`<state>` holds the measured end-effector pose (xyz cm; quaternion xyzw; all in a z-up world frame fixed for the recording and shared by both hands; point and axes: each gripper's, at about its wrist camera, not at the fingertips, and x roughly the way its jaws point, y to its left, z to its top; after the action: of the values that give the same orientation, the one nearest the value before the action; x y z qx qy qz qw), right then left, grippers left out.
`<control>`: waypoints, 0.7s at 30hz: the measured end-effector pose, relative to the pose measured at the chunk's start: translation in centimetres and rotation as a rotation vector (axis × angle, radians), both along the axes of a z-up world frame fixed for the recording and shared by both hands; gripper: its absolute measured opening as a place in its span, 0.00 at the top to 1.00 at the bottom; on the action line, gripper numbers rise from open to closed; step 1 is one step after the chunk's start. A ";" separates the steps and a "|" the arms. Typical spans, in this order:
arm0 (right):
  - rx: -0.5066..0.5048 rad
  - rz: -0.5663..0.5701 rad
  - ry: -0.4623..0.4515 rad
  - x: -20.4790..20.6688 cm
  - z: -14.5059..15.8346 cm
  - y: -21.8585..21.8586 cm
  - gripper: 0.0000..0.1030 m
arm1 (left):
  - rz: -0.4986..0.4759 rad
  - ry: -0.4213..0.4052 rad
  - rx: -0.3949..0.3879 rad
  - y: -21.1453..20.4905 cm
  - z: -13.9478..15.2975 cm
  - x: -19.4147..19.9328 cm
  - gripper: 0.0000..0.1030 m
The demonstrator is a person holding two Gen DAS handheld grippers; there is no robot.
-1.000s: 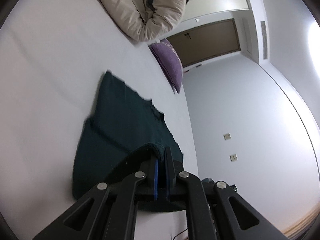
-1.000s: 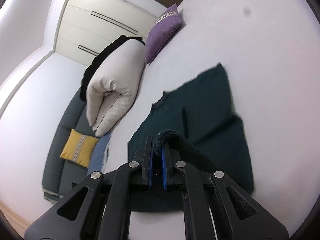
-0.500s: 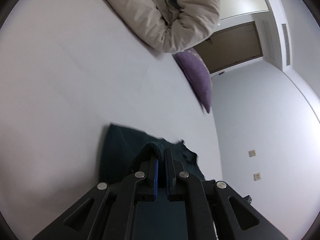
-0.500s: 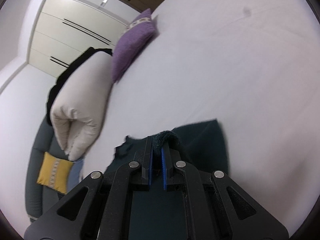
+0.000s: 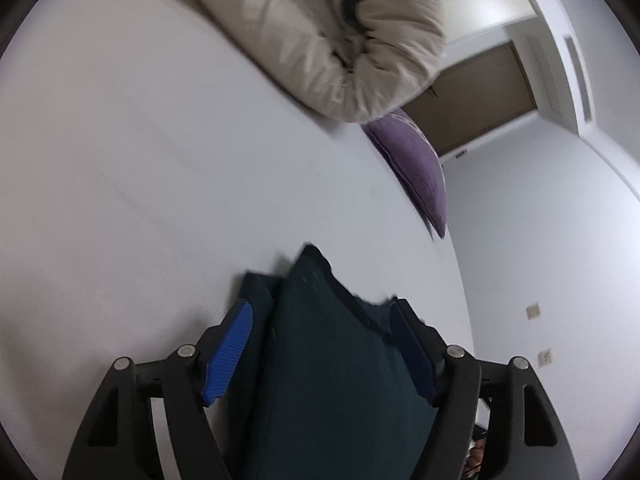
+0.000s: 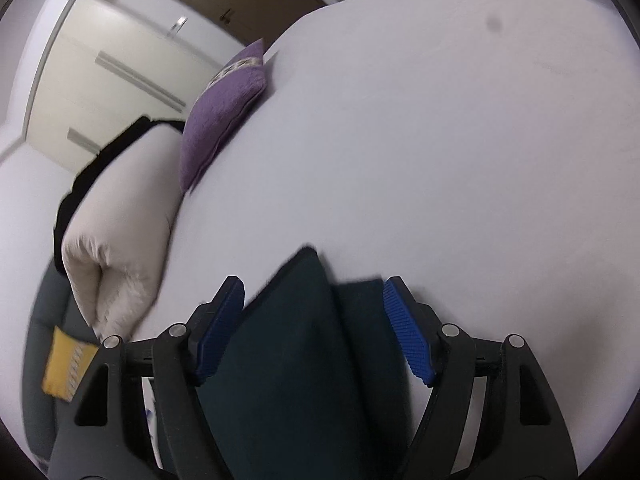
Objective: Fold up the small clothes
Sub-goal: 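Grasp the hem with both grippers and fold it toward the collar, then release the hem and open both grippers above the folded sweater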
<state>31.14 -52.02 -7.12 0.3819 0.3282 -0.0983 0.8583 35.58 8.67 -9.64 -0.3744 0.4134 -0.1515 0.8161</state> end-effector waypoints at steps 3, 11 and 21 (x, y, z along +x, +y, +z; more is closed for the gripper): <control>-0.122 0.084 0.015 -0.8 1.2 2.3 0.31 | -0.037 -0.048 0.119 -1.7 1.2 -2.4 0.29; -0.284 0.224 0.160 -1.8 -1.8 6.7 0.37 | -0.102 0.031 0.348 -4.1 -2.7 -5.7 0.57; -0.385 0.202 0.173 -2.1 -2.6 8.3 0.37 | -0.111 0.005 0.447 -4.2 -2.5 -7.7 0.64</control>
<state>29.03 -43.69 -9.69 0.1666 0.4125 -0.1051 0.8894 27.88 4.46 -12.11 -0.1614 0.4587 -0.0996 0.8681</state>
